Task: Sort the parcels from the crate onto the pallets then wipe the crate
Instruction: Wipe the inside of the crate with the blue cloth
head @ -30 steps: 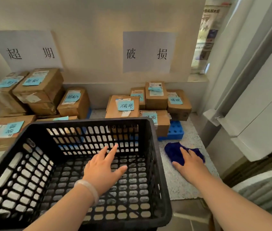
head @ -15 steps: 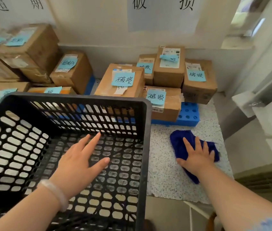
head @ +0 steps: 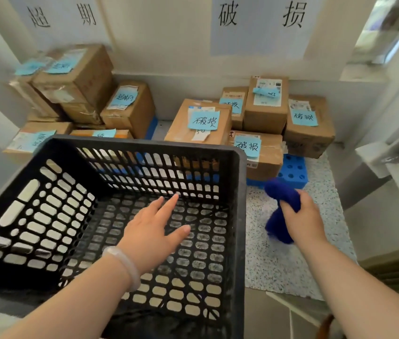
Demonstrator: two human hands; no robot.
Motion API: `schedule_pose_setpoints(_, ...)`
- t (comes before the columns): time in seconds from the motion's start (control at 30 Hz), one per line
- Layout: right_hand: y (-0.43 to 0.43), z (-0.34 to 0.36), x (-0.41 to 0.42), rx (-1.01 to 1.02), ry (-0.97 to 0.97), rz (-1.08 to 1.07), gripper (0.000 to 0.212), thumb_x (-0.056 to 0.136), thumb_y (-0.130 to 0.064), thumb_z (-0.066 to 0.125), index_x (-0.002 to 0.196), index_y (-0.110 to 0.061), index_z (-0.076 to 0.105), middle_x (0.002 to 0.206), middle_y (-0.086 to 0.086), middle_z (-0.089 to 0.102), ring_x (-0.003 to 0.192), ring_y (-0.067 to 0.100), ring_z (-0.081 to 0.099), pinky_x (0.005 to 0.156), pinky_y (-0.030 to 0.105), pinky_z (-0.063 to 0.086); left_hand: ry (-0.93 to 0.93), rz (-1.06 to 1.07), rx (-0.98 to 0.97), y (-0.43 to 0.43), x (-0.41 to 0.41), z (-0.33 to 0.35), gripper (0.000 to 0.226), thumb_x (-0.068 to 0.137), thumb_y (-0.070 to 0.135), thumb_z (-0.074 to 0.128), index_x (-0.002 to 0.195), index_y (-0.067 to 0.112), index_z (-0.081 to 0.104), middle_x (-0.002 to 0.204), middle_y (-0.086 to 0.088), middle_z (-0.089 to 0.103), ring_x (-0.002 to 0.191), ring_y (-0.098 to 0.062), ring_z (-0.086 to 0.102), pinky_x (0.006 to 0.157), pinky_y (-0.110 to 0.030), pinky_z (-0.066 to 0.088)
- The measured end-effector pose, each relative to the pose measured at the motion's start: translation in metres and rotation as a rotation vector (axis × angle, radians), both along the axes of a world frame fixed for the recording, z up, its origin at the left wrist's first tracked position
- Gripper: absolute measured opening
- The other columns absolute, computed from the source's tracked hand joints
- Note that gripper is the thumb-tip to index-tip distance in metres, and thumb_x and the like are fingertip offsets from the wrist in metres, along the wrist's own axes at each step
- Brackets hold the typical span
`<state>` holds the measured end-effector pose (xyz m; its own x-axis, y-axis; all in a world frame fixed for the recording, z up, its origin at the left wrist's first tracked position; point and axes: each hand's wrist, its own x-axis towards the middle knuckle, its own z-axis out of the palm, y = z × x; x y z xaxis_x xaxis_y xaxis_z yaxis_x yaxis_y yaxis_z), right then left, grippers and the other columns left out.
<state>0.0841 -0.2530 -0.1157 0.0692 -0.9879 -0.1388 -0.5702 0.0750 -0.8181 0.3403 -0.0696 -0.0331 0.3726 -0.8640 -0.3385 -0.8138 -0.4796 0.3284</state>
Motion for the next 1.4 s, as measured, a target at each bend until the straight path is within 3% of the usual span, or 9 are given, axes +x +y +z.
schedule_pose_setpoints(0.13,0.024,0.079,0.03,-0.182,-0.155,-0.053,0.039,0.098,-0.033,0.055,0.134,-0.021,0.047,0.116,-0.007,0.052,0.105,0.014,0.049,0.089,0.032,0.037,0.021,-0.008,-0.061,0.006,0.02,0.012,0.076,0.091,0.066,0.041,0.153,0.043,0.005,0.163,0.005,0.011,0.149,-0.019,0.012,0.121,-0.041,0.018)
schedule_pose_setpoints(0.3,0.06,0.157,0.088,-0.326,-0.305,-0.023,0.039,0.099,-0.038,0.052,0.135,-0.025,0.046,0.124,-0.006,0.054,0.112,0.014,0.051,0.097,0.034,0.039,-0.008,0.0,-0.13,0.015,0.069,0.029,0.076,0.09,0.069,0.039,0.153,0.045,0.005,0.163,0.006,0.009,0.149,-0.019,0.011,0.12,-0.041,0.016)
schedule_pose_setpoints(0.5,0.113,0.157,0.179,-0.107,-0.237,0.127,0.037,0.101,-0.038,0.048,0.137,-0.031,0.047,0.117,-0.012,0.051,0.109,0.009,0.045,0.093,0.029,0.031,-0.082,-0.019,-0.125,0.048,0.161,0.043,0.075,0.091,0.068,0.04,0.154,0.041,0.01,0.163,0.01,0.01,0.149,-0.017,0.011,0.12,-0.04,0.015)
schedule_pose_setpoints(0.67,0.141,0.13,0.254,0.099,-0.14,0.191,0.039,0.103,-0.037,0.042,0.142,-0.029,0.043,0.135,-0.003,0.051,0.121,0.016,0.046,0.104,0.036,0.033,-0.211,-0.102,-0.099,0.064,0.235,0.041,0.075,0.09,0.071,0.036,0.153,0.042,0.009,0.163,0.013,0.008,0.15,-0.016,0.004,0.122,-0.044,0.01)
schedule_pose_setpoints(0.87,0.151,0.108,0.336,0.086,-0.079,0.236,0.046,0.103,-0.036,0.042,0.149,-0.03,0.034,0.148,-0.003,0.044,0.135,0.019,0.04,0.111,0.037,0.03,-0.344,-0.176,-0.184,0.066,0.3,0.035,0.078,0.087,0.075,0.027,0.154,0.042,0.006,0.163,0.012,0.002,0.15,-0.016,-0.004,0.12,-0.04,0.0)
schedule_pose_setpoints(0.97,0.156,0.102,0.374,-0.021,-0.034,0.274,0.049,0.102,-0.032,0.047,0.15,-0.032,0.033,0.15,-0.002,0.038,0.138,0.014,0.035,0.111,0.028,0.025,-0.177,-0.13,-0.237,0.048,0.322,0.033,0.073,0.094,0.063,0.037,0.155,0.037,0.007,0.164,0.01,0.002,0.15,-0.016,0.0,0.12,-0.037,0.003)
schedule_pose_setpoints(1.1,0.165,0.09,0.41,-0.272,0.013,0.344,0.053,0.098,-0.029,0.056,0.147,-0.036,0.036,0.138,-0.004,0.037,0.121,0.003,0.037,0.099,0.01,0.024,0.192,0.057,-0.36,0.032,0.332,0.023,0.062,0.101,0.045,0.038,0.156,0.029,0.013,0.163,0.009,0.008,0.149,-0.01,0.005,0.117,-0.026,0.003)
schedule_pose_setpoints(1.3,0.154,0.052,0.448,-0.61,0.396,0.408,0.067,0.079,-0.032,0.076,0.14,-0.032,0.048,0.134,0.009,0.041,0.117,0.026,0.046,0.096,0.044,0.051,0.32,0.051,-0.414,0.032,0.335,0.013,0.059,0.103,0.041,0.032,0.156,0.026,0.011,0.162,0.013,0.007,0.135,0.012,0.0,0.111,-0.014,-0.001)
schedule_pose_setpoints(1.4,0.146,0.029,0.46,-0.729,0.543,0.361,0.088,0.062,-0.04,0.085,0.141,-0.033,0.046,0.132,0.013,0.036,0.114,0.029,0.04,0.104,0.051,0.041,0.313,0.043,-0.421,0.032,0.337,0.01,0.061,0.101,0.046,0.031,0.156,0.03,0.01,0.161,0.017,0.005,0.136,0.014,0.0,0.111,-0.014,0.0)
